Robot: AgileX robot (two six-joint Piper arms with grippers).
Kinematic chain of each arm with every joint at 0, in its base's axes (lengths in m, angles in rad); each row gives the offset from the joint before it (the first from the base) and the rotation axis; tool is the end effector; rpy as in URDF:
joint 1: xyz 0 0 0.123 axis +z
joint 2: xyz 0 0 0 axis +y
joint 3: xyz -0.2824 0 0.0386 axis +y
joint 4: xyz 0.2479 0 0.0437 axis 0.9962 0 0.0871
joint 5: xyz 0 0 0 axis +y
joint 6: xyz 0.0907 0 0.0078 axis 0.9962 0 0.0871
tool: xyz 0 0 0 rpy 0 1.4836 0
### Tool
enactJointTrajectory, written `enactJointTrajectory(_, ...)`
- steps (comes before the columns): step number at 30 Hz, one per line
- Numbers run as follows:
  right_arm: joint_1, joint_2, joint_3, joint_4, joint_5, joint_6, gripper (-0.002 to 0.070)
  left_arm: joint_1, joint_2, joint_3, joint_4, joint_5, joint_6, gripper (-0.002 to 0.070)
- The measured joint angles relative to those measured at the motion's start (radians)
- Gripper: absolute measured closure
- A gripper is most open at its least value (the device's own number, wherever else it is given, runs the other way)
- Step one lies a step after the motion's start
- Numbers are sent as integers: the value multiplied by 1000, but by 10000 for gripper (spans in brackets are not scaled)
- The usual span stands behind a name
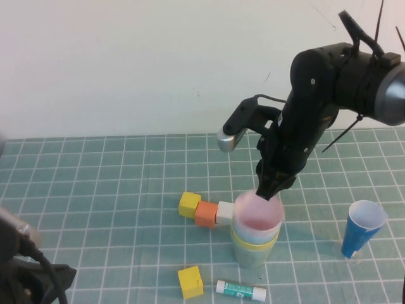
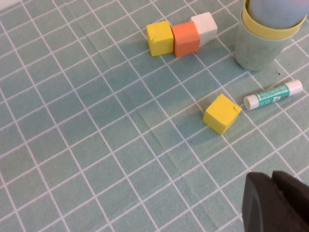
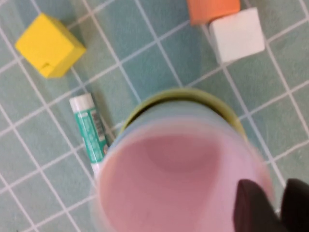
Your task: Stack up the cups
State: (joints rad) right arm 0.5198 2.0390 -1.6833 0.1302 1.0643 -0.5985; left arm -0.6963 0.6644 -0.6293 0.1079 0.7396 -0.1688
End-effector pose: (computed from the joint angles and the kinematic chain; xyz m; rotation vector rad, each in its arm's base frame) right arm 0.3689 0.2231 0.2244 -1.4743 2.4914 0.1622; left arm 0.0971 -0.0725 0.3050 0.6429 2.1827 -0.3367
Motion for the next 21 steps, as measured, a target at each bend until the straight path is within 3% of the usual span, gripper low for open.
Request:
enactJointTrajectory(3,0,0,-1,11,0,2,468,0,0,0,0,0,0,677)
enactJointTrajectory(6,0,-11,-1,18,27,15,459,0,-2,0,0,0,0,677)
enactJointTrajectory(13,11,-231,99,243,-92,-72,631,0,-106,18,0,-48,4,677)
enactJointTrajectory(16,49,-396,207,356,-193,-173,664,0,-195,60,0,-65,4,677)
enactJointTrajectory(21,138,-654,418,401,-353,-297,676,0,-335,159,0,-87,4,676)
